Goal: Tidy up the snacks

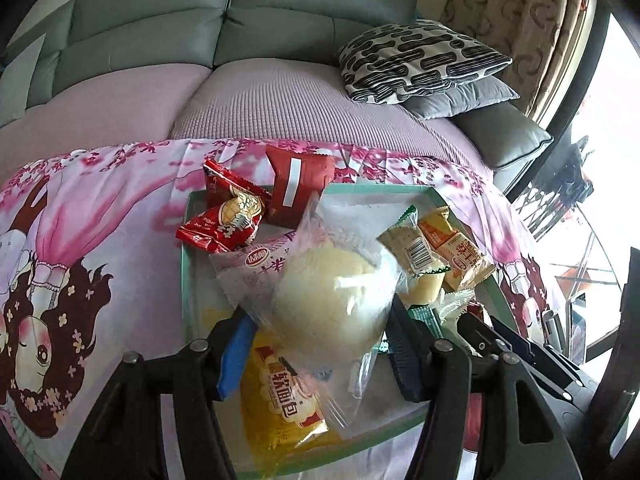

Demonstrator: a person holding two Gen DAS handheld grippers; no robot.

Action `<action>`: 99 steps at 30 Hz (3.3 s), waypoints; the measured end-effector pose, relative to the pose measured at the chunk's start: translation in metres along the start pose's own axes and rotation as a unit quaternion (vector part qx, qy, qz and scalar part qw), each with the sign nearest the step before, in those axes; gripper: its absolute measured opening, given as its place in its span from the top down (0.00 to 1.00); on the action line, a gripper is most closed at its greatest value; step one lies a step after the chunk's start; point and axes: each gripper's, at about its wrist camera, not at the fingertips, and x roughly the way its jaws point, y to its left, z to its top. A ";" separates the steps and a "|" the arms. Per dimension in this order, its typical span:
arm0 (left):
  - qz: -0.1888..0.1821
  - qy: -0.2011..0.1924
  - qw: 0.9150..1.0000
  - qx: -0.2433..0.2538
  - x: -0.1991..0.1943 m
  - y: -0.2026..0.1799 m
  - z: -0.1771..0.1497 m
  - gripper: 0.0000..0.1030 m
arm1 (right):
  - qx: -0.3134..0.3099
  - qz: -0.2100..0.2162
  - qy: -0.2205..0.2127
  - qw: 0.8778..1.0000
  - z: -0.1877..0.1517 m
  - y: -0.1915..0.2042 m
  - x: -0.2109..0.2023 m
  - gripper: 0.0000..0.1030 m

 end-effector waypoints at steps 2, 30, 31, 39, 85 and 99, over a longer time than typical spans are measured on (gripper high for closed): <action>0.002 -0.004 1.000 -0.001 -0.004 0.001 0.001 0.33 | -0.005 -0.002 0.001 1.000 -0.001 0.002 0.000 0.71; 0.257 -0.036 0.965 -0.051 -0.071 0.087 -0.048 0.00 | -0.050 0.006 -0.023 0.998 -0.035 0.031 -0.039 0.00; 0.264 -0.031 0.962 -0.056 -0.072 0.090 -0.053 0.00 | -0.054 0.008 -0.020 0.998 -0.040 0.033 -0.040 0.00; 0.286 0.000 0.956 -0.066 -0.075 0.105 -0.079 0.00 | -0.078 0.016 -0.010 0.997 -0.066 0.048 -0.049 0.00; 0.270 0.051 0.960 -0.047 -0.042 0.117 -0.079 0.00 | -0.108 -0.007 0.011 0.994 -0.071 0.059 -0.029 0.00; 0.268 0.051 0.961 -0.041 -0.039 0.114 -0.081 0.00 | -0.108 -0.006 0.014 0.994 -0.072 0.059 -0.028 0.00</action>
